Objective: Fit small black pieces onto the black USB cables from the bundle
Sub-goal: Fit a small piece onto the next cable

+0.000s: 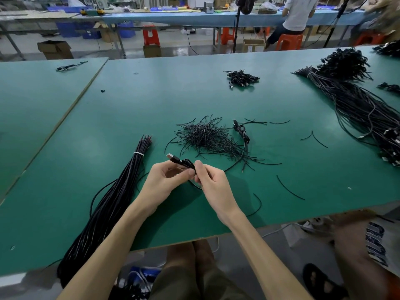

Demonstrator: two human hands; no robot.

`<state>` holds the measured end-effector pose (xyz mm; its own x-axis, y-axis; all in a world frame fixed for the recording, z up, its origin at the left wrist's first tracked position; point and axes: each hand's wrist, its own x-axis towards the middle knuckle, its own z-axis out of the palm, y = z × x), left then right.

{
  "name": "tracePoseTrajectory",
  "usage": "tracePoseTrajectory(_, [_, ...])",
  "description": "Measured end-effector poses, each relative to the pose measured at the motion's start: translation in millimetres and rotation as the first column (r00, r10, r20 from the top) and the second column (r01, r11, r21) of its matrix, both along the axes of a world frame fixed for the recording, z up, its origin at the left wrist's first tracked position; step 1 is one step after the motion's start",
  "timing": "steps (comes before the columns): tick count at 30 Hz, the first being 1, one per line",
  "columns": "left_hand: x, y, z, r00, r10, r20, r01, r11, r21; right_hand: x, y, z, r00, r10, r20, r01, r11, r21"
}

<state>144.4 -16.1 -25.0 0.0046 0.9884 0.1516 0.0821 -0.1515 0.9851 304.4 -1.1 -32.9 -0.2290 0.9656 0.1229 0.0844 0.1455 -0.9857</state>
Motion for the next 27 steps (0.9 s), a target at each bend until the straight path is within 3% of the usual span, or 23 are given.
tracePoseTrajectory(12, [-3.0,0.4,3.0,0.992,-0.094,0.082,0.1,0.993,-0.067,-6.0,-2.3,2.6,1.0,0.005,-0.017,-0.006,0.999,-0.038])
tracePoseTrajectory(20, [1.1,1.5,-1.4,0.996,0.054,-0.064,-0.054,0.999,0.001,-3.8,-5.4,6.1,1.0,0.009,0.023,-0.008,1.0,-0.013])
tracePoseTrajectory(27, [1.9,0.0,-1.5,0.999,0.044,-0.029,-0.044,0.999,0.003,-3.7,-6.2,5.5,0.999,-0.02,0.025,0.019,1.0,0.017])
